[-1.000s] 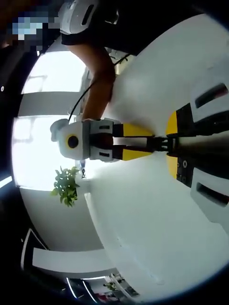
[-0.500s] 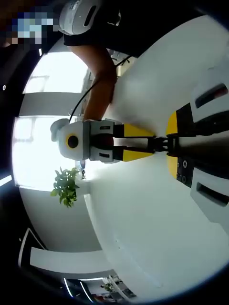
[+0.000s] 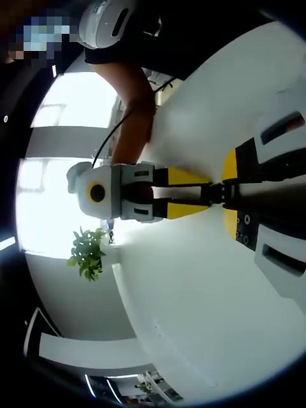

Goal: Snap the two parts of the plastic buckle together until the buckle closes and remains connected.

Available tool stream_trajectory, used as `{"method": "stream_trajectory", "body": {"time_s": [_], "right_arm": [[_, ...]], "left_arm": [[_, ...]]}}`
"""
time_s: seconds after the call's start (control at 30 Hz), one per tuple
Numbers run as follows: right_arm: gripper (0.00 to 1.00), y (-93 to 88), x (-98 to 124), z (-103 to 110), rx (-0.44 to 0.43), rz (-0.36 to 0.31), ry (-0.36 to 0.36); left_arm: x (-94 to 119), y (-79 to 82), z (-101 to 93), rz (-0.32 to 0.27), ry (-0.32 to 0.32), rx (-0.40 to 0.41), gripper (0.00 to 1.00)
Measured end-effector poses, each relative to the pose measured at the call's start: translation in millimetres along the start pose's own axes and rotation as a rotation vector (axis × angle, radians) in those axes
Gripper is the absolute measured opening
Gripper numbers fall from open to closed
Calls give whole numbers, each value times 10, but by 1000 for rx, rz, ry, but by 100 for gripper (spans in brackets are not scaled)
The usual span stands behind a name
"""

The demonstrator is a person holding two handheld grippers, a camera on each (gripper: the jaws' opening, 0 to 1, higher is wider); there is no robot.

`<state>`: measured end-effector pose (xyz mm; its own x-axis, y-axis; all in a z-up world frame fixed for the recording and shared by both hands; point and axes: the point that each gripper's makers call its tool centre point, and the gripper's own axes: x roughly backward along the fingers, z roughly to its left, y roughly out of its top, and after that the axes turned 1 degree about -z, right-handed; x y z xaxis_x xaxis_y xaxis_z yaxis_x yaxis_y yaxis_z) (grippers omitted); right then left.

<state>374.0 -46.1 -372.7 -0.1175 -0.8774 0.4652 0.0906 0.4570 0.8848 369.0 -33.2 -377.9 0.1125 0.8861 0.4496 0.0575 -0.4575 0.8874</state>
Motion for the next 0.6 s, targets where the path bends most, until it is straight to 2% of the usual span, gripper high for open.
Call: {"method": "stream_trajectory", "body": {"time_s": [0.6], "right_arm": [[9, -5, -8, -1, 20, 1, 6]], "left_arm": [[-13, 5, 2, -7, -9, -9, 8]]}}
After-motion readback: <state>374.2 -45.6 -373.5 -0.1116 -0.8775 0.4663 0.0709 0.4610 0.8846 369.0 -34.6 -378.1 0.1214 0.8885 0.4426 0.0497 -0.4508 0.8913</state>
